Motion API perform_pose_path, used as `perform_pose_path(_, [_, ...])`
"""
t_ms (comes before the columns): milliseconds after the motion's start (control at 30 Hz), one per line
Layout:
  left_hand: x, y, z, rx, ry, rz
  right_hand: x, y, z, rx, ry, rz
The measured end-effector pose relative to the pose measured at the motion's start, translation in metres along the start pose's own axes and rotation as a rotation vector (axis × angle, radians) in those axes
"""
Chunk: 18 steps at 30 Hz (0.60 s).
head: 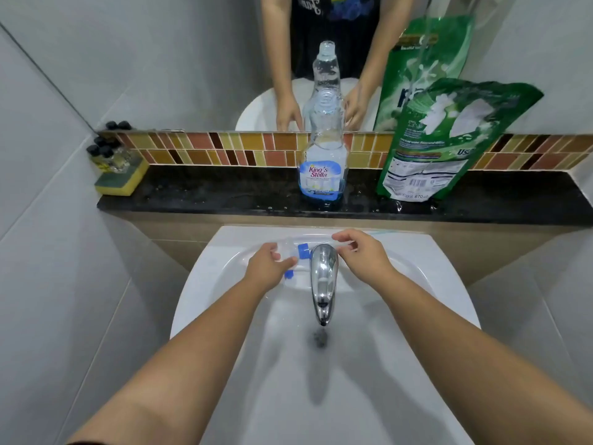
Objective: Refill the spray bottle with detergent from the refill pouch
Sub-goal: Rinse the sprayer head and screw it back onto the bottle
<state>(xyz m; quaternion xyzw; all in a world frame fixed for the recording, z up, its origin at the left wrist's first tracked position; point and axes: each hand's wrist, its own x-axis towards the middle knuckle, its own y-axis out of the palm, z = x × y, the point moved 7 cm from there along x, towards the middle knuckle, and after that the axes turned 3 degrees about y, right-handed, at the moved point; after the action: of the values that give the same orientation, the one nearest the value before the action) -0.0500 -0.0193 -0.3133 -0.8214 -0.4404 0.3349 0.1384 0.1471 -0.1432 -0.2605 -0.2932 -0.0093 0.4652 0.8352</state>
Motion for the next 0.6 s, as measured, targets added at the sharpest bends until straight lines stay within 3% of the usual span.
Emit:
perform_pose_path(400, [0.015,0.008,-0.007,-0.287,-0.116,0.060,-0.025,0.010,0.007,0.196,0.039,-0.044])
perform_pose_path(600, [-0.011,-0.021,-0.037,-0.167,0.097,-0.008,-0.031,-0.005,0.013,0.150,-0.015,-0.121])
